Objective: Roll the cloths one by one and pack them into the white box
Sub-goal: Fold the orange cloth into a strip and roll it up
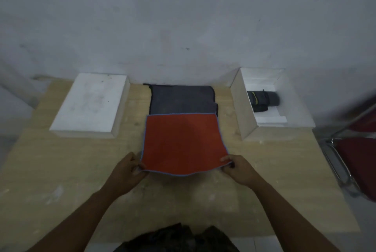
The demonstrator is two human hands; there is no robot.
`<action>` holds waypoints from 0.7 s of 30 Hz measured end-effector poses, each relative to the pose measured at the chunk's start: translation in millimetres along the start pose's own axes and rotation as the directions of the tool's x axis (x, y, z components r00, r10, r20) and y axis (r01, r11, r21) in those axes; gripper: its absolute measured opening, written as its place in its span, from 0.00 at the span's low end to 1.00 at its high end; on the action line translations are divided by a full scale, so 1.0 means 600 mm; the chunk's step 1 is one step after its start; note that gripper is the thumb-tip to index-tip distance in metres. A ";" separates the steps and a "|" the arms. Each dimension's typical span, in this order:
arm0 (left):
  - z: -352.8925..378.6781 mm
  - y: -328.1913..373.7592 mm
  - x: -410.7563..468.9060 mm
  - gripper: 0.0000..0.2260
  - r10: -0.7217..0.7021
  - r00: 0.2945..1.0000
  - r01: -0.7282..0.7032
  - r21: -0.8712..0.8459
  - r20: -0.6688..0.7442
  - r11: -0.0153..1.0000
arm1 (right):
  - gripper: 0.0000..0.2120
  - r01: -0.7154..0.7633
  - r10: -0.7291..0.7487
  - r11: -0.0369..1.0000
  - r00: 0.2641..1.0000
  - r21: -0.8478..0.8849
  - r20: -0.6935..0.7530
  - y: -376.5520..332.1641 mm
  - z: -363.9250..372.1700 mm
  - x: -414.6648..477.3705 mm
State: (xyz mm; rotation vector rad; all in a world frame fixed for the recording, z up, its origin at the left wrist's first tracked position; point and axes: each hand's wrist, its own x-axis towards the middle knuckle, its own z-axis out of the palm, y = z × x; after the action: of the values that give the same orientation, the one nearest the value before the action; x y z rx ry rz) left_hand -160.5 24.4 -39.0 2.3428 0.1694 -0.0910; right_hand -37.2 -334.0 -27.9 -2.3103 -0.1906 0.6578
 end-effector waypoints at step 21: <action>0.016 -0.015 -0.014 0.05 -0.467 0.876 0.460 -0.494 0.119 0.738 | 0.08 -0.263 0.241 0.742 0.963 0.616 0.120 0.028 0.046 -0.034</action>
State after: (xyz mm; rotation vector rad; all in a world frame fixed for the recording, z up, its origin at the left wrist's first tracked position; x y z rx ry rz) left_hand -170.1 23.0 -51.2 1.7205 0.7044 -0.2455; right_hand -69.9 -336.1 -47.8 -1.6772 0.3036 0.7555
